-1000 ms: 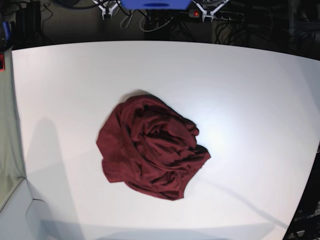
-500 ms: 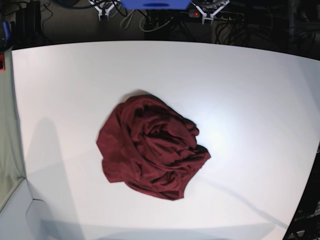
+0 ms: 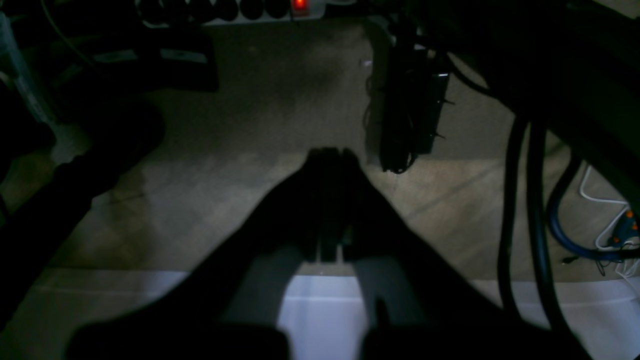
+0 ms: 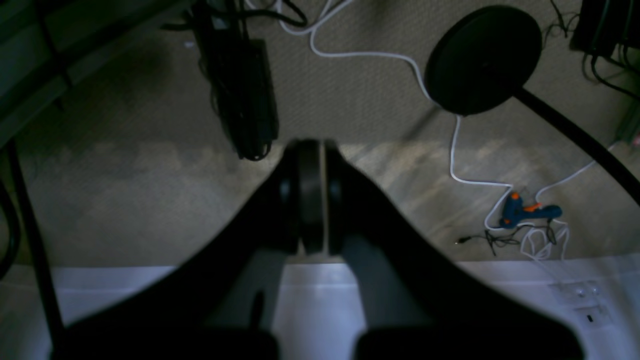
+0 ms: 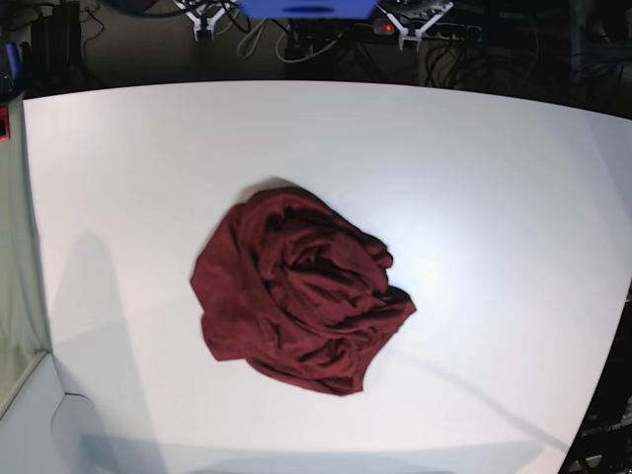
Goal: Layout the t-shirt on the table in an organized manner, then fold the t-shirt properly
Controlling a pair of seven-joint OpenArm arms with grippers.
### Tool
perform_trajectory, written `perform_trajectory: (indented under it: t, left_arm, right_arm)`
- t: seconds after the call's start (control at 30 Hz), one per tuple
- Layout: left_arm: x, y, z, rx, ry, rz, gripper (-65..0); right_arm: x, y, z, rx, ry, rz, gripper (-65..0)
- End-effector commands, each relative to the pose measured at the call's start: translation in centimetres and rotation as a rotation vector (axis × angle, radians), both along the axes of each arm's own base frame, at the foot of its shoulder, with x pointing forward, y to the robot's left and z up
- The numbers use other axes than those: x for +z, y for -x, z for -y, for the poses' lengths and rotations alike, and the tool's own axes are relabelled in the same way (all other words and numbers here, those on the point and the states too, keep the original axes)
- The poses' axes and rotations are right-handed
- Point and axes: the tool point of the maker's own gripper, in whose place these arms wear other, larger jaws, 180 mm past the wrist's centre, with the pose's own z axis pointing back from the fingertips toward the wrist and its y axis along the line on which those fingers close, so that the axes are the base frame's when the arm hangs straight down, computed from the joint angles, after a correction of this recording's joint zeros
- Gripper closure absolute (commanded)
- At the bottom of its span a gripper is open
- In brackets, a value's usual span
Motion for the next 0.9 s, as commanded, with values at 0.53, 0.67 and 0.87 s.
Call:
perform_trajectory:
  t: [0.53,0.67,0.87]
  left_arm:
    - [0.01,-0.03,-0.14,-0.002,-0.008,0.002,-0.1]
    - [0.01,-0.03,-0.14,-0.002,-0.008,0.002,-0.1]
    - [0.01,0.17,-0.14,-0.002,-0.008,-0.001,-0.1]
  right_arm:
    - [0.04,0.37,0.30,-0.005,-0.001,-0.001,0.0]
    - [0.04,0.44,0.20,-0.006,-0.002,-0.001,0.0]
    - [0.06,-0.18,0.21,-0.002,-0.002,0.016,0.0]
